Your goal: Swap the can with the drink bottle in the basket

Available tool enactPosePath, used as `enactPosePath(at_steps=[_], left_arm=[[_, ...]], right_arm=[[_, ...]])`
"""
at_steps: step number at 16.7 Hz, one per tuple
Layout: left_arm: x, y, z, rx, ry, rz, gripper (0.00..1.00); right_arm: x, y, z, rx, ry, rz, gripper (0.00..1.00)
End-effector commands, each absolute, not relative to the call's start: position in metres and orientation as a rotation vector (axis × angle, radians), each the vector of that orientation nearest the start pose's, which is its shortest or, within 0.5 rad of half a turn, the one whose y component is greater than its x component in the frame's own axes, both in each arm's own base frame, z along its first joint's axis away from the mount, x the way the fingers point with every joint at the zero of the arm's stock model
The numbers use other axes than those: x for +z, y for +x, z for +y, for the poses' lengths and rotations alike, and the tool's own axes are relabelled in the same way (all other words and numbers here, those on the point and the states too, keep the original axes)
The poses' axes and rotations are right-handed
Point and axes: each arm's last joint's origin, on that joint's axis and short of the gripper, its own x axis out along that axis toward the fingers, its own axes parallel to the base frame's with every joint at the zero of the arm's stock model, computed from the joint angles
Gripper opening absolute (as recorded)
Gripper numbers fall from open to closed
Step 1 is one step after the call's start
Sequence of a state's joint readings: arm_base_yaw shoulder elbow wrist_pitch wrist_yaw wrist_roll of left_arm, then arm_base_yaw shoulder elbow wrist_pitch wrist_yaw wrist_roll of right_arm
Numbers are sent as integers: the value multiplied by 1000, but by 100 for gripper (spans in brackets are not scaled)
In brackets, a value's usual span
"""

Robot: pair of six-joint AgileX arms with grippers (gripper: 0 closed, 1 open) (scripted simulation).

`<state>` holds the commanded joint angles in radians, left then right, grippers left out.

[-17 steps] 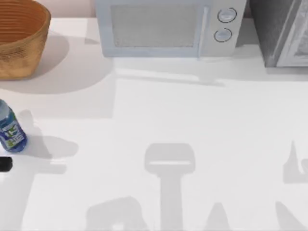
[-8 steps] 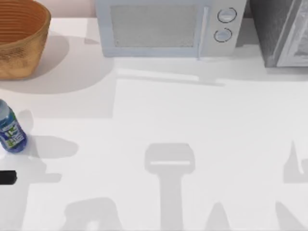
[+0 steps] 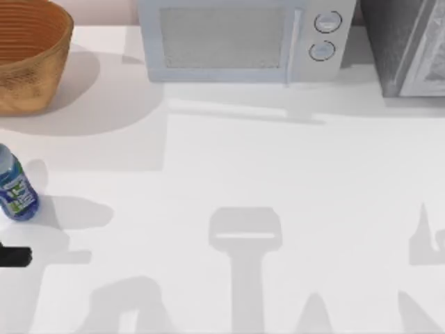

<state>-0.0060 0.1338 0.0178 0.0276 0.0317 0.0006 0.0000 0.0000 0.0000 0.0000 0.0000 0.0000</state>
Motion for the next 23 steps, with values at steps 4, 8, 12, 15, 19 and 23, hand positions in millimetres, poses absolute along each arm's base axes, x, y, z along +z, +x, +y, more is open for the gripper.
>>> enactPosePath(at_steps=[4, 8, 12, 15, 19, 23], left_arm=[[175, 128, -9, -148, -2, 123, 0], [205, 158, -22, -324, -1, 104, 0], [227, 205, -43, -541, 1, 68, 0], [231, 248, -65, -716, 2, 43, 0], [209, 305, -102, -954, 3, 18, 0], [161, 349, -141, -1181, 3, 2, 0]], right_arm=[[160, 106, -1, 0, 0, 0, 100], [160, 106, -1, 0, 0, 0, 100], [160, 106, -1, 0, 0, 0, 100], [160, 106, -1, 0, 0, 0, 100], [160, 106, -1, 0, 0, 0, 100], [160, 106, -1, 0, 0, 0, 100]])
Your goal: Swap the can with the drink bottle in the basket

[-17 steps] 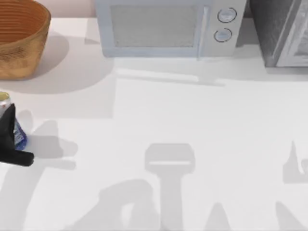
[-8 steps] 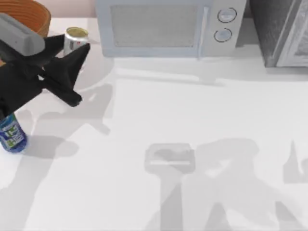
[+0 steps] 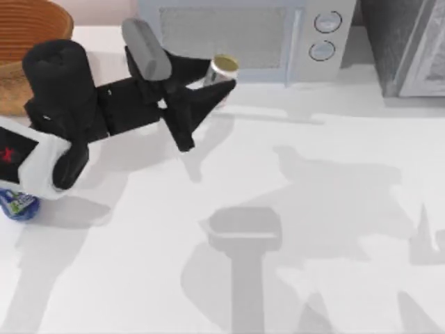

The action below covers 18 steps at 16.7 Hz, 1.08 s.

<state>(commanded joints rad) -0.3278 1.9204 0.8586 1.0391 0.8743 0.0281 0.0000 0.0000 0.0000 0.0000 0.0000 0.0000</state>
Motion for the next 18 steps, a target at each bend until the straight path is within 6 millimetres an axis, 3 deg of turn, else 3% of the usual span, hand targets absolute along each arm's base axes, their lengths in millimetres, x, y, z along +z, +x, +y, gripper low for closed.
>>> enactPosePath(at_steps=[4, 10, 13, 18], left_arm=[[100, 372, -173, -1376, 2, -3, 0], [30, 377, -199, -1562, 0, -1, 0], [18, 376, -203, -1591, 0, 0, 0], [18, 376, -203, -1591, 0, 0, 0]], right_arm=[[160, 106, -1, 0, 0, 0, 100], [160, 106, -1, 0, 0, 0, 100], [160, 106, -1, 0, 0, 0, 100], [160, 106, -1, 0, 0, 0, 100]])
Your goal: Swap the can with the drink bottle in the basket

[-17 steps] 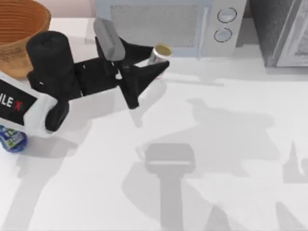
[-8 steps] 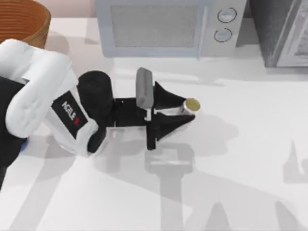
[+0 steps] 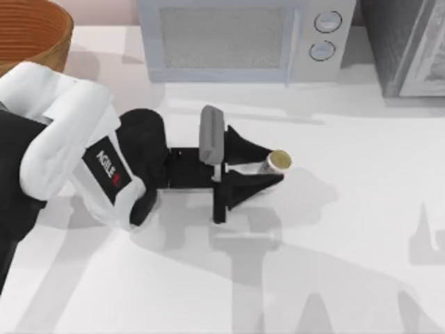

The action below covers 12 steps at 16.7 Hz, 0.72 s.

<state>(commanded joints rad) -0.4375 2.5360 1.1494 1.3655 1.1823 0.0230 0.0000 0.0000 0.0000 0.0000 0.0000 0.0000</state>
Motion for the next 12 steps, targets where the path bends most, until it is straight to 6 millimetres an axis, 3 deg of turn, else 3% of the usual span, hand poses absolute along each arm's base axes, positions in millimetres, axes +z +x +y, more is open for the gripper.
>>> enactPosePath(at_steps=[12], left_arm=[[18, 376, -203, -1591, 0, 0, 90]], right_arm=[[160, 106, -1, 0, 0, 0, 100]])
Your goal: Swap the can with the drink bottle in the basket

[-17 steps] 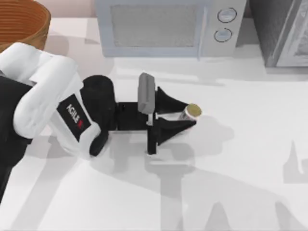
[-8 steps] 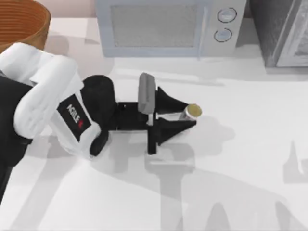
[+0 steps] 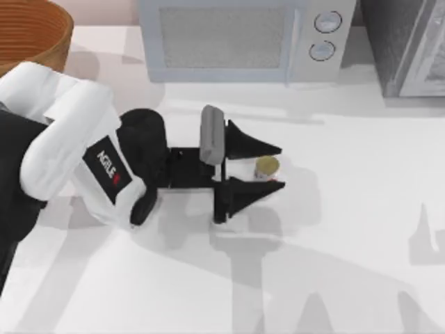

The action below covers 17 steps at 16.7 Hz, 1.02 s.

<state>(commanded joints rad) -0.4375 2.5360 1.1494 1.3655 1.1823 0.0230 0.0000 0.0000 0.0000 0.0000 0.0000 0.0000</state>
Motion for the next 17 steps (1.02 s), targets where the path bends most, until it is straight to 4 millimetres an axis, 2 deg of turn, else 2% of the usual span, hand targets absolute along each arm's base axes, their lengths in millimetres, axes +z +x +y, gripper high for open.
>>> enactPosePath(at_steps=[1, 2, 12, 15, 17], left_arm=[[18, 376, -203, -1591, 0, 0, 98], [18, 376, -203, -1591, 0, 0, 100], [19, 377, -199, -1574, -7, 14, 100], [32, 378, -180, -1469, -41, 87, 100], [54, 378, -162, -1361, -55, 125, 100]], right_arm=[[160, 106, -1, 0, 0, 0, 100], [160, 106, -1, 0, 0, 0, 100], [160, 106, -1, 0, 0, 0, 100], [160, 106, -1, 0, 0, 0, 100], [160, 106, -1, 0, 0, 0, 100]])
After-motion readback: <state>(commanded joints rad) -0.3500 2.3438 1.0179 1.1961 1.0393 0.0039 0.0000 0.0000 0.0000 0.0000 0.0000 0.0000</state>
